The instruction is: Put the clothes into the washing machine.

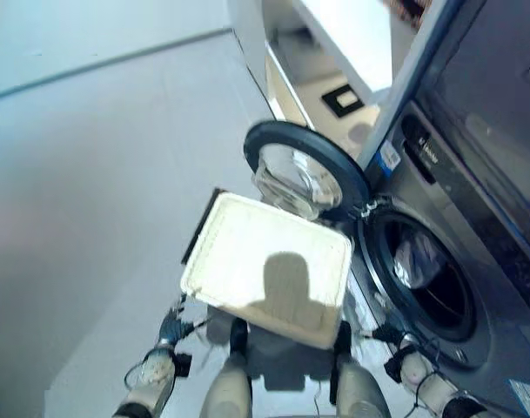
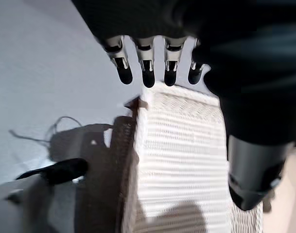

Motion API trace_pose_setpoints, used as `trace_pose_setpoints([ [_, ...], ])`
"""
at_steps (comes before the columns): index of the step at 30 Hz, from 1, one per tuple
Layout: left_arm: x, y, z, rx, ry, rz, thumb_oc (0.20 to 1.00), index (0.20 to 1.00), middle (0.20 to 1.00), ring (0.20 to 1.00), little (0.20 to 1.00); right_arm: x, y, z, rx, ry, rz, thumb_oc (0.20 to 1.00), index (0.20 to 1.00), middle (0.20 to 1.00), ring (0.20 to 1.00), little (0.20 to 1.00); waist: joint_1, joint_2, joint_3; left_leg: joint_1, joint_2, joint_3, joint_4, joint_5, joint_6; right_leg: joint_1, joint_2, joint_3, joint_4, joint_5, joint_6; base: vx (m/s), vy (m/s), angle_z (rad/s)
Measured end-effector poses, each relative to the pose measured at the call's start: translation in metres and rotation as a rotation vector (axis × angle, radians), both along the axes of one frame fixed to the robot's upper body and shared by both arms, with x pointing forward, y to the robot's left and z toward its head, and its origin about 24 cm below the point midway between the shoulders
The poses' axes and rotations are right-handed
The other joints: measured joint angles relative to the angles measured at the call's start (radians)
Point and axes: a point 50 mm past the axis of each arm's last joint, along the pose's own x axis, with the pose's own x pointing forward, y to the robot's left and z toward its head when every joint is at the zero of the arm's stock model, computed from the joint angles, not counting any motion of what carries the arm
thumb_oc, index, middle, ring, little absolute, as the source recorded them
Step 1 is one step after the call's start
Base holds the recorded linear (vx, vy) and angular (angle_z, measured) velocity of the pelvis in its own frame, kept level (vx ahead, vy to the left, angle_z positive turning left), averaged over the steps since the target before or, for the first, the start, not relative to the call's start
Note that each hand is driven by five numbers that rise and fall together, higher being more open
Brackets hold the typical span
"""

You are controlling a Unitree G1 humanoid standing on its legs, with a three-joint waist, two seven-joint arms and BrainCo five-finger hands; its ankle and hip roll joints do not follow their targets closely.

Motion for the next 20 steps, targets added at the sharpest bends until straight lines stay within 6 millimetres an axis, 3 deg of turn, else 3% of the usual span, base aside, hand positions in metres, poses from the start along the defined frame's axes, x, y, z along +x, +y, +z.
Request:
trace_pose_setpoints([
  [1, -0.019, -0.001, -0.011, -0.019, 0.075, 0.011, 1.000, 1.000, 1.000, 1.000, 1.000, -0.016, -0.002, -0.012, 0.054, 0.084, -0.060, 1.000, 1.000, 1.000, 1.000, 1.000, 0.000, 0.000, -0.053, 0.022, 0.002, 0.000, -0.001, -0.013, -0.002, 0.043, 0.003, -0.010, -0.031, 0.003, -0.001, 0.18, 0.005, 0.11],
  [5, -0.061, -0.002, -0.033, -0.095, 0.291, 0.026, 1.000, 1.000, 1.000, 1.000, 1.000, -0.061, -0.013, -0.038, 0.195, 0.309, -0.270, 1.000, 1.000, 1.000, 1.000, 1.000, 0.001, -0.011, -0.173, 0.071, 0.006, 0.001, -0.001, -0.037, -0.006, 0.101, 0.007, -0.022, -0.032, -0.023, -0.001, 0.20, 0.027, 0.08],
  [8, -0.080, -0.002, -0.040, -0.141, 0.397, 0.023, 1.000, 1.000, 1.000, 1.000, 1.000, -0.089, -0.019, -0.049, 0.260, 0.449, -0.394, 1.000, 1.000, 1.000, 1.000, 1.000, 0.006, -0.022, -0.224, 0.098, 0.010, 0.002, -0.005, -0.049, -0.004, 0.124, 0.011, -0.023, -0.032, -0.033, -0.005, 0.15, 0.027, -0.01],
  [15, -0.103, 0.000, -0.046, -0.205, 0.498, 0.048, 1.000, 1.000, 1.000, 1.000, 1.000, -0.142, -0.022, -0.061, 0.317, 0.664, -0.536, 1.000, 1.000, 1.000, 1.000, 1.000, 0.021, -0.032, -0.297, 0.108, 0.022, 0.007, -0.006, -0.053, -0.003, 0.144, 0.020, -0.021, -0.035, -0.042, -0.011, 0.07, 0.002, 0.01],
  [20, -0.107, -0.002, -0.047, -0.217, 0.514, 0.045, 1.000, 1.000, 1.000, 1.000, 1.000, -0.149, -0.023, -0.062, 0.329, 0.708, -0.561, 1.000, 1.000, 1.000, 1.000, 1.000, 0.021, -0.031, -0.318, 0.120, 0.030, 0.009, -0.007, -0.054, -0.005, 0.154, 0.029, -0.017, -0.037, -0.044, -0.016, 0.03, -0.005, -0.01],
])
